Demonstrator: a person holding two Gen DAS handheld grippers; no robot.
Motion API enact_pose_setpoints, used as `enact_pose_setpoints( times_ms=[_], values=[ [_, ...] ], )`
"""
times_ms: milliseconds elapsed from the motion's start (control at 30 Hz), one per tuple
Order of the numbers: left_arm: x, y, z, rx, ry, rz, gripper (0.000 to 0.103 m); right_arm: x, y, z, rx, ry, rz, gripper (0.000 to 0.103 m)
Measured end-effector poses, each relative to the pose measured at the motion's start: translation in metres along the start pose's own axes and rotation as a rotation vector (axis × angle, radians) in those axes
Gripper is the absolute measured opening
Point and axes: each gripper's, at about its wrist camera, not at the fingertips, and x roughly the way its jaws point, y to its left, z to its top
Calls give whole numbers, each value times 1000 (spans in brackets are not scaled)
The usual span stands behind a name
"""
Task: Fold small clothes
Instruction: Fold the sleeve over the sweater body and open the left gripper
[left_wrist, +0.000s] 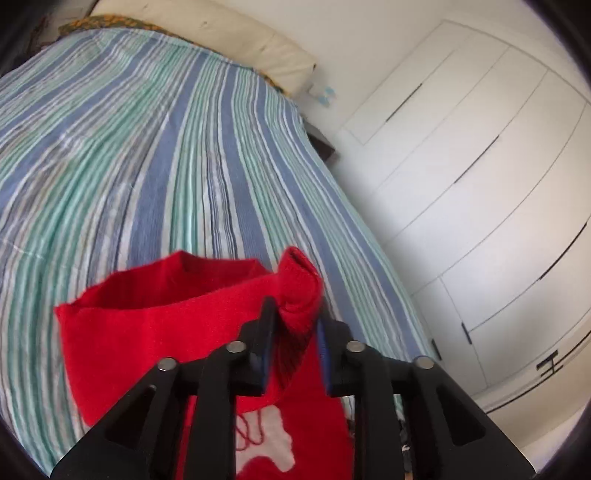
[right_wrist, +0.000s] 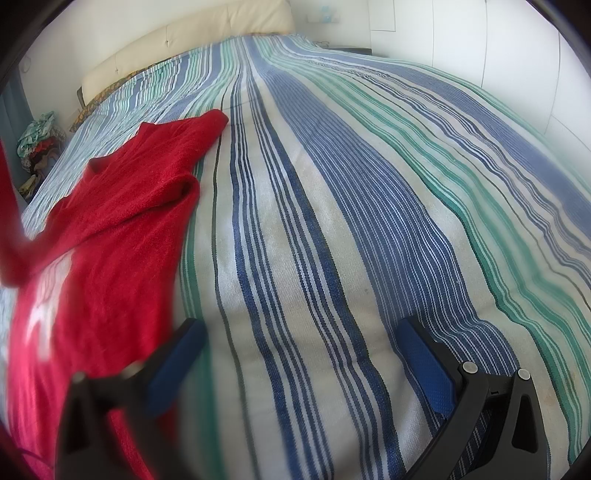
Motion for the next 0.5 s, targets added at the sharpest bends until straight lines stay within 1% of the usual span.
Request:
enact_pose_setpoints(
  times_ms=[33,67,133,167,267,333,400,433,467,500],
  values=[
    [16,1,-11,-19,44,23,73,0,0,0,1,0,1,103],
    [23,6,-24,-42,58,40,78,-1,0,0,2,0,3,103],
    [21,28,-53,-80,60,62,78,-2,-1,-1,4,-1,7,103],
    [15,43,-66,-95,59,100,78,-2,-2,-1,6,-1,10,103],
    [-19,87,-112,-100,41,274,78,-3,-3,-1,10,-1,19,103],
    [-40,115,-142,-84,53,383,78,-2,-3,0,6,5,17,103],
    [-56,138,-167,-59,78,456,78,-4,-4,4,9,22,28,103],
    [-63,147,-178,-49,78,482,78,-8,-6,9,20,34,42,102],
    [-68,155,-187,-43,72,495,78,-15,-7,14,39,41,61,94],
    [-73,161,-197,-37,64,493,78,-26,-7,22,63,38,108,89]
  ],
)
